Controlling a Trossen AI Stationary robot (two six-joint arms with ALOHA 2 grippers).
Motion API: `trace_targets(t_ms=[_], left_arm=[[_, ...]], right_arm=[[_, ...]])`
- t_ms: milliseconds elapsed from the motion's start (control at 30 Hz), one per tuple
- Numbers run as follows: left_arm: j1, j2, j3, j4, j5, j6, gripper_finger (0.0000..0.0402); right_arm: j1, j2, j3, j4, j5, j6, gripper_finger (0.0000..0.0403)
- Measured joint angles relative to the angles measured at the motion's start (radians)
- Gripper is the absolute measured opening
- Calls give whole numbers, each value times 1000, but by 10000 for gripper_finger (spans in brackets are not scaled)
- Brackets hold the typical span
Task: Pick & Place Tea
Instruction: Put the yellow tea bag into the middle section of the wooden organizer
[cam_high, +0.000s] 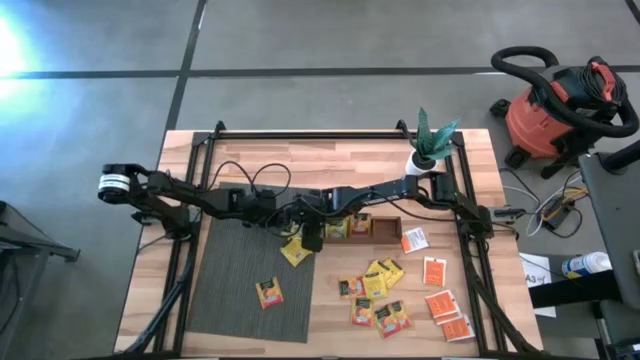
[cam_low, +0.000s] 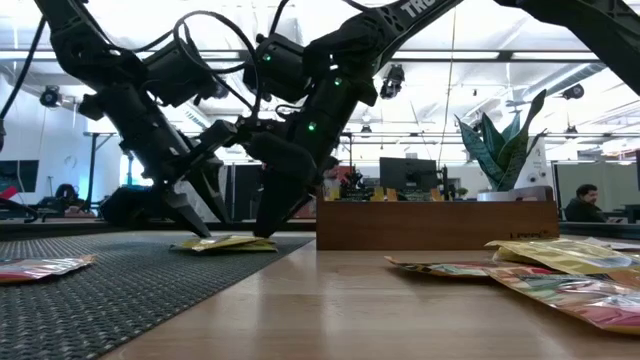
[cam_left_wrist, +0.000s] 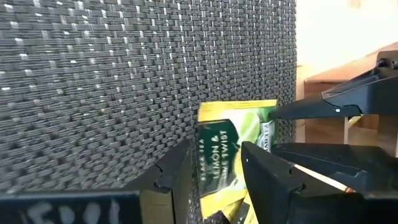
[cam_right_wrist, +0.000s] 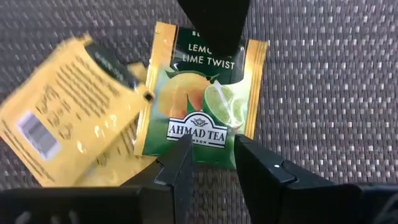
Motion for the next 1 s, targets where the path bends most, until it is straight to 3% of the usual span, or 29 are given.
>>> trace_targets(t_ms=[167,333,567,1000], left_arm=[[-1,-59,-7,-27,-10,22,135],[-3,-91,-49,-6,6,-69,135],[-26,-87,-78,70,30,-118,135],[-57,-64,-121,75,-15,-197,135]], right_arm=[[2,-2,0,47,0,24,118],[0,-2,1,99,6,29,118],[0,-4,2,93,6,47,118],[2,-3,0,61,3,56,118]])
